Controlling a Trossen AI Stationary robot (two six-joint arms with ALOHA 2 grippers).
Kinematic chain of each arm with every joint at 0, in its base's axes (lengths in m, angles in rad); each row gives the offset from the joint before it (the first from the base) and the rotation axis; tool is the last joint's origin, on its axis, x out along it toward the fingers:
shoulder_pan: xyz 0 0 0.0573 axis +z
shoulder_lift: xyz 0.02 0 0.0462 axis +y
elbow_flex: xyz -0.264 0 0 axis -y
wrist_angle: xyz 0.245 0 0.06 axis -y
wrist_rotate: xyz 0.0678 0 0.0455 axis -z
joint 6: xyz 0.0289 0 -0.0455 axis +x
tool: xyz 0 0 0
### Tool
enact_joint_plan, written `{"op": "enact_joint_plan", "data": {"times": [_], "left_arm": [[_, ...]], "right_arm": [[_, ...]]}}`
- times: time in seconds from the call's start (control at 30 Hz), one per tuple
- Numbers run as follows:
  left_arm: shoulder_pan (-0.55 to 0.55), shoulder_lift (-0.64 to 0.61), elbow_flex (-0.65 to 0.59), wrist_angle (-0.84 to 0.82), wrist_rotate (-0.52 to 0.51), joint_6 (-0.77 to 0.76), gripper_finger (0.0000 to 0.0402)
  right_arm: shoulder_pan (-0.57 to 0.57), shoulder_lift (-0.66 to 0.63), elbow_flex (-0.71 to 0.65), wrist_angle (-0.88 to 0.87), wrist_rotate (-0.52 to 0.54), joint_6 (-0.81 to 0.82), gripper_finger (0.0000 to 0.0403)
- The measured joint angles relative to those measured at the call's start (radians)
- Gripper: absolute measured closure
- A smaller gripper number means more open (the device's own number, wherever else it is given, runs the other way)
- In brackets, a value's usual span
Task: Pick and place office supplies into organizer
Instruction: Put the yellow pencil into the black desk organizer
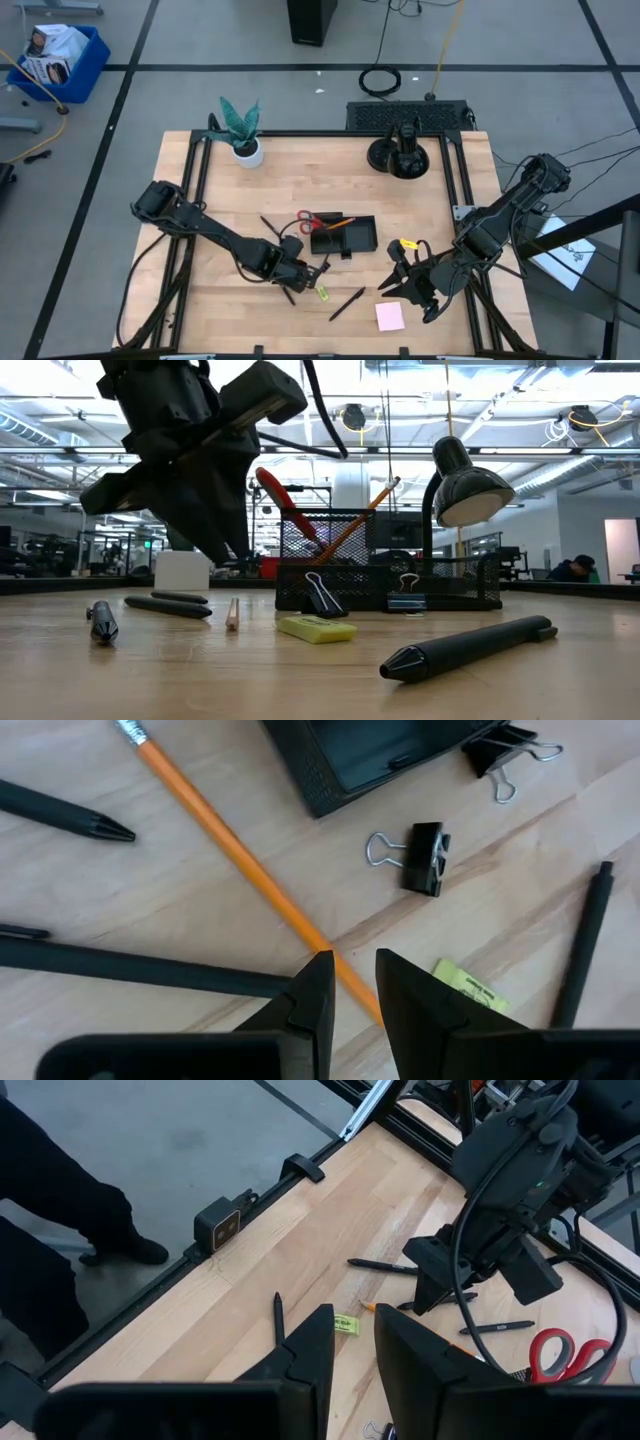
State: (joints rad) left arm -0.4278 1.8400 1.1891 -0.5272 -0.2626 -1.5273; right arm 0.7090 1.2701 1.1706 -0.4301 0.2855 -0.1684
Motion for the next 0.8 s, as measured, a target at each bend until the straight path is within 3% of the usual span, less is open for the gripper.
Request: {"op": "enact_joint_plan", "data": {"times": [0.8], "left_arm": [[0.017,0.0,-0.014,-0.001,-0.008,-0.024,0.0321]], "right_arm": [[0.0,0.0,0.0,0.0,0.0,0.0,0.0332]]}}
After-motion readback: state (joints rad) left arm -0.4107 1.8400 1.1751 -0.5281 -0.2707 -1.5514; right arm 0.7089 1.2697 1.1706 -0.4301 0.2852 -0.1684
